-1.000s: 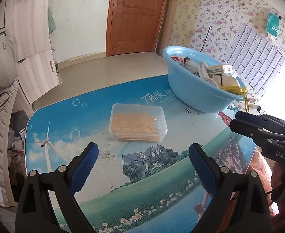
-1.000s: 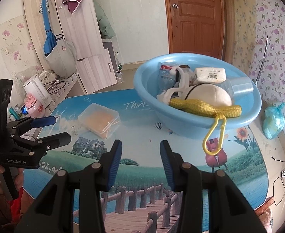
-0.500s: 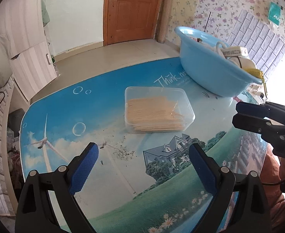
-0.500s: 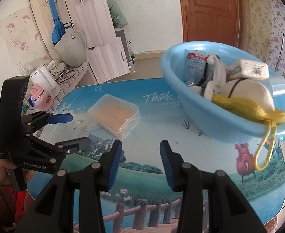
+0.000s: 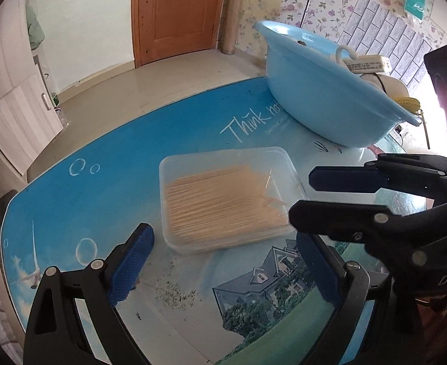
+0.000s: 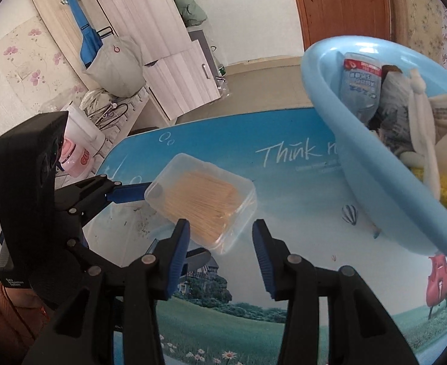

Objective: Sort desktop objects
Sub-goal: 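Grasp the clear toothpick box with the right tool while the left tool clamps its other side, then lift the toothpick box with both tools and carry it over the basin, then lower the toothpick box into the basin and open both tools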

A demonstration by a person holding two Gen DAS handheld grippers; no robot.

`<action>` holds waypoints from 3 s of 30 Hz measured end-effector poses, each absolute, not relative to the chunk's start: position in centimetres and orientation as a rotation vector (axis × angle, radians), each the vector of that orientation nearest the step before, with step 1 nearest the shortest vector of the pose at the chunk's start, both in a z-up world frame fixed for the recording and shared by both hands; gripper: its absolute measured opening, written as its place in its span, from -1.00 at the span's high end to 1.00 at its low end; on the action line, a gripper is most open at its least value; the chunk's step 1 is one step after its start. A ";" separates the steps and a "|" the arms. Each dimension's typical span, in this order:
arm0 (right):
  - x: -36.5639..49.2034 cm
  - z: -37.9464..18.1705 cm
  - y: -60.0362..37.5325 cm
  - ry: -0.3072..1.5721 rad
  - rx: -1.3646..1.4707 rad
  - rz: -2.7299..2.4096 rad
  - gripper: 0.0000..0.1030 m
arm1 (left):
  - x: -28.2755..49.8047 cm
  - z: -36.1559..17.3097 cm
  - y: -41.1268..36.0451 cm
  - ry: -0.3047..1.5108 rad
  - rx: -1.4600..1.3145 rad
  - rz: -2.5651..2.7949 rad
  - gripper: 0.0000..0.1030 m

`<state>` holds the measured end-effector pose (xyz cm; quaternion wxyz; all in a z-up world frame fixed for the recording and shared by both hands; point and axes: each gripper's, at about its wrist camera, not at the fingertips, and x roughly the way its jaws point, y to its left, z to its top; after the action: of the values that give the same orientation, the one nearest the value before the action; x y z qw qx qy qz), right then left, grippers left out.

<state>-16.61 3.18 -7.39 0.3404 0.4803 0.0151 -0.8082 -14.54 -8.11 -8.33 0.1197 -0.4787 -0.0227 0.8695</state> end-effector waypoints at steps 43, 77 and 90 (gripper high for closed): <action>-12.3 2.9 10.4 0.009 0.902 -2.233 -0.22 | -11.2 1.1 1.6 0.191 -1.081 2.714 -0.98; -21.0 0.9 18.6 -0.136 0.932 -2.457 -0.22 | -20.3 1.0 9.8 0.234 -1.080 2.539 -0.99; -18.6 2.2 18.8 -0.130 0.973 -2.559 -0.22 | -16.0 2.4 5.5 0.088 -1.085 2.591 -0.99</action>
<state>-18.56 18.75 2.23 0.1990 0.3480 -0.0463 -0.9150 -16.00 5.54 2.44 0.1649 -0.3809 0.0308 0.9093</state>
